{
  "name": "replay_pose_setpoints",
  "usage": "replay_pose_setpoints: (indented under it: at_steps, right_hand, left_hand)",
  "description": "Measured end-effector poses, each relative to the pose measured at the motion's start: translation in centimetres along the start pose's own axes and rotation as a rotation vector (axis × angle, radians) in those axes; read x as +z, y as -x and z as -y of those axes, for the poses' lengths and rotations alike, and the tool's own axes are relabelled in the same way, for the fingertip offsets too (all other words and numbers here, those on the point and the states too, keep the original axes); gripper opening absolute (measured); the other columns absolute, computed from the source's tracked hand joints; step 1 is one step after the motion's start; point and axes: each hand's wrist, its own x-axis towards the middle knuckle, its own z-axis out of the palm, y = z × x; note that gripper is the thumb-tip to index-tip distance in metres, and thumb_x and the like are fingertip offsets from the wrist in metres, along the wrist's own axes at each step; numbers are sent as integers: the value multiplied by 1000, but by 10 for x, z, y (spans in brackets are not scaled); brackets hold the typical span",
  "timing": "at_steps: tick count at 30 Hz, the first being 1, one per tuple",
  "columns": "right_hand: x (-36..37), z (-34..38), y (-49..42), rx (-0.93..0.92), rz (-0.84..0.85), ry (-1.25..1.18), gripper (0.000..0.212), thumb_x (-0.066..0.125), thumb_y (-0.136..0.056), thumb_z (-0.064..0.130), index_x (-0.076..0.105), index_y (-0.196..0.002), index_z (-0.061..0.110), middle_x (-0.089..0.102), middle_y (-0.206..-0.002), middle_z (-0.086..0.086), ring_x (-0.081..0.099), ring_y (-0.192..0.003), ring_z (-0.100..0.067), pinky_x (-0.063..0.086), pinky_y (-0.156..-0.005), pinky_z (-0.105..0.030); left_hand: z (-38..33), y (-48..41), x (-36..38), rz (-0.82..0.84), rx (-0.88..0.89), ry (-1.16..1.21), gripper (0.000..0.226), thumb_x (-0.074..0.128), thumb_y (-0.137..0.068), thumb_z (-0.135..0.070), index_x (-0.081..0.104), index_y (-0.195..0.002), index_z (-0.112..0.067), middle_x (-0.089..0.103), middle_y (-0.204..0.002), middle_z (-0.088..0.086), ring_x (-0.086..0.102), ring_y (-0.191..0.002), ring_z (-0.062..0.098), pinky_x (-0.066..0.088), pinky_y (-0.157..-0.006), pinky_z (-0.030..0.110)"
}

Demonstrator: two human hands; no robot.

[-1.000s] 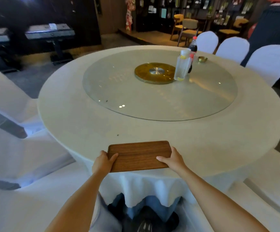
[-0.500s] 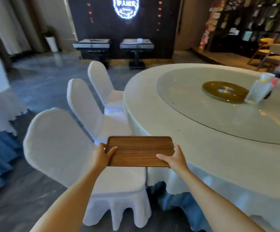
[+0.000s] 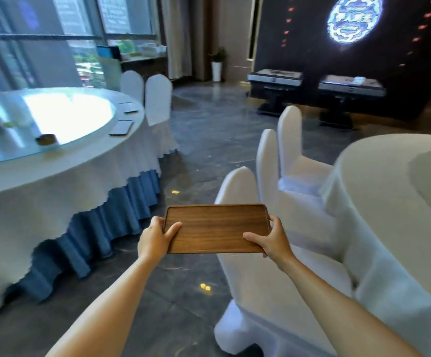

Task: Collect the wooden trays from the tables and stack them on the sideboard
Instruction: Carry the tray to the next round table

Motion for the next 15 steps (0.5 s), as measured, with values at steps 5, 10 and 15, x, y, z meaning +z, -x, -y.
replay_pose_setpoints:
  at_steps: [5, 10, 15]
  right_hand:
    - [108, 40, -61, -61, 75, -7, 80, 85, -61, 26, 37, -124, 17, 57, -111, 2, 61, -97, -21, 43, -46, -13]
    - [173, 66, -119, -80, 137, 25, 83, 86, -61, 20, 37, -127, 11, 50, -95, 15, 55, -85, -3, 46, -68, -8]
    - [225, 77, -185, -97, 240, 45, 77, 83, -64, 23, 36, -125, 15, 48, -90, 19, 55, -74, 0, 45, -35, -19]
  left_hand:
    - [54, -82, -63, -56, -48, -6, 57, 57, -82, -51, 50, -116, -6, 65, -112, 14, 60, -101, 32, 46, -79, 39]
    - [86, -140, -88, -87, -96, -9, 57, 56, -83, -49, 49, -117, -4, 64, -112, 16, 61, -97, 32, 46, -74, 36]
    - [105, -194, -96, -116, -166, 4, 54, 56, -84, -47, 48, -115, -3, 64, -107, 16, 62, -90, 30, 54, -79, 43]
